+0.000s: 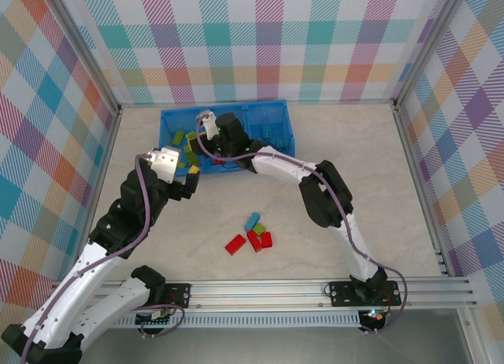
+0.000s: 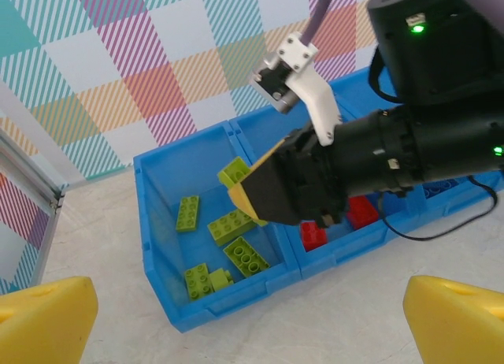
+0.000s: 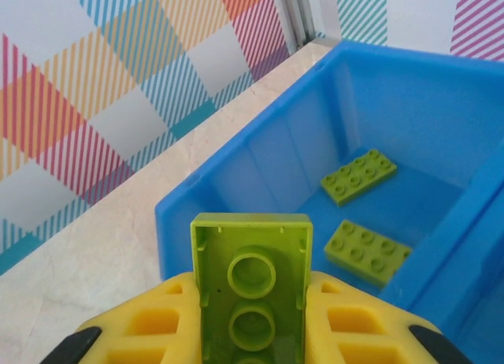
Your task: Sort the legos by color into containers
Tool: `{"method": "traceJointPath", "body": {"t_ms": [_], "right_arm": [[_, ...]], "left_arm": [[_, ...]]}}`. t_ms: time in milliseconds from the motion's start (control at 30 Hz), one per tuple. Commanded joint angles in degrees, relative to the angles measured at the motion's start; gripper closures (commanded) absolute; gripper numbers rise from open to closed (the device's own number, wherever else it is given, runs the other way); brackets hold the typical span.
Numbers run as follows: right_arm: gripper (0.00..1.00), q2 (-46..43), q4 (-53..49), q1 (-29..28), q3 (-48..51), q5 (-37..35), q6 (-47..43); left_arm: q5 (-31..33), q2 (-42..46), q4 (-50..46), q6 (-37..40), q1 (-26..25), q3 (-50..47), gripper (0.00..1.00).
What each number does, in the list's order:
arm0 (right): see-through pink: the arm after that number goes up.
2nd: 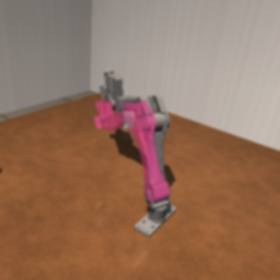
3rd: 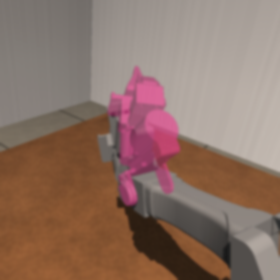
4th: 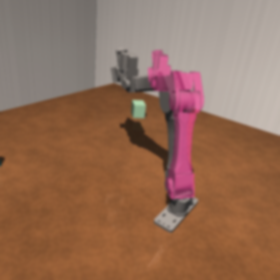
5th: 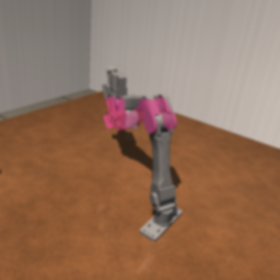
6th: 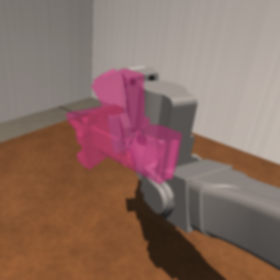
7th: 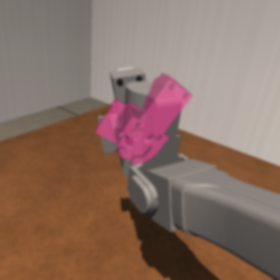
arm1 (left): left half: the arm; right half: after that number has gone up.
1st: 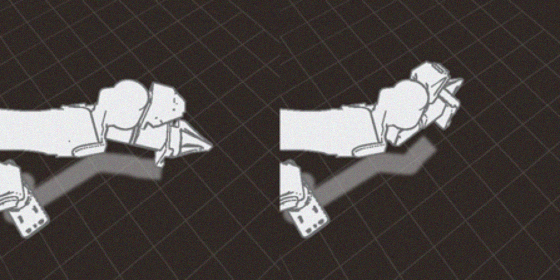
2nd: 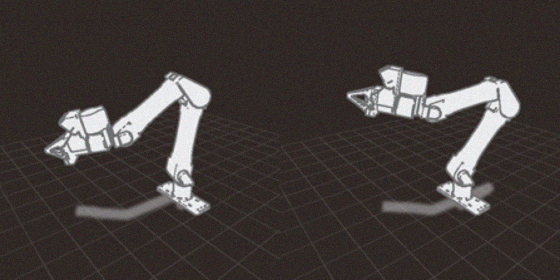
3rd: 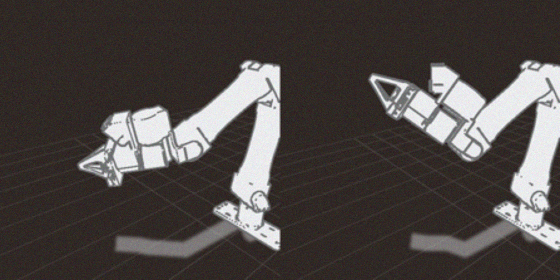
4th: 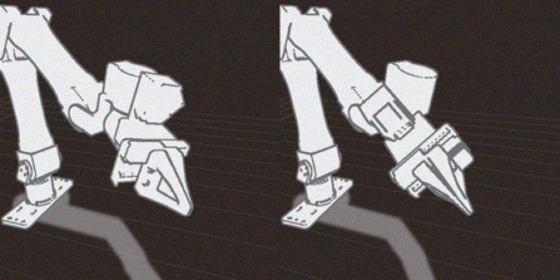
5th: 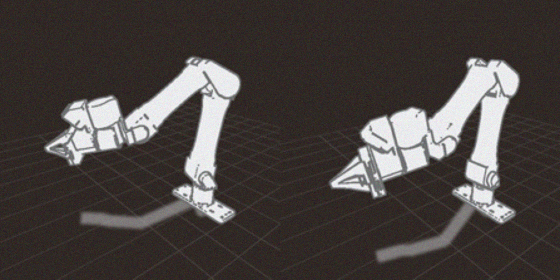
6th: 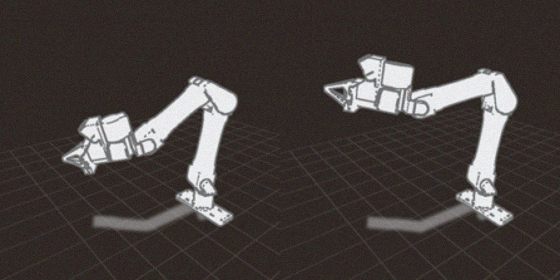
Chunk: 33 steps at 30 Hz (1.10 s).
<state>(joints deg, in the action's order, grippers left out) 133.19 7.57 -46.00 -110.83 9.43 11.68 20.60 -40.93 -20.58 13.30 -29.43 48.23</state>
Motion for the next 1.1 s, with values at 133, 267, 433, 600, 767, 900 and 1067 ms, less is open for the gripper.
{"method": "traceJointPath", "body": {"t_ms": [133, 267, 433, 600, 767, 900, 1067], "right_arm": [[0.55, 8.2, -9.6, 1.1, -13.8, 0.9, -1.2], [0.46, 7.4, -10.2, 1.1, -13.8, 1.0, -1.4], [0.47, 3.5, -10.4, 1.1, -10.7, 0.7, -3.0], [0.45, -7.2, -9.0, 1.1, 0.3, 0.4, -4.1], [0.40, -26.8, -4.8, 1.1, 23.0, -0.8, -4.7], [0.35, -45.7, -6.5, 1.1, 40.6, -1.9, -3.8], [0.33, -69.0, -18.0, 1.1, 56.1, -7.1, 2.2]], "left_arm": [[-1.4, -0.6, 1.0, 1.0, 0.9, 0.3, 0.00], [-1.3, -0.6, 1.2, 1.3, 0.9, 0.1, 0.00], [-1.5, -0.8, 1.0, 1.4, 1.0, 0.2, 0.00], [-1.3, -0.7, 0.9, 1.3, 1.0, 0.2, 0.00], [-3.7, -2.9, -0.4, 1.4, 1.0, 0.8, 0.00], [-10.6, -10.2, -6.0, -1.1, 1.0, 5.6, 0.00], [-21.3, -19.1, -9.9, -16.3, 0.9, 10.3, 0.00]]}}
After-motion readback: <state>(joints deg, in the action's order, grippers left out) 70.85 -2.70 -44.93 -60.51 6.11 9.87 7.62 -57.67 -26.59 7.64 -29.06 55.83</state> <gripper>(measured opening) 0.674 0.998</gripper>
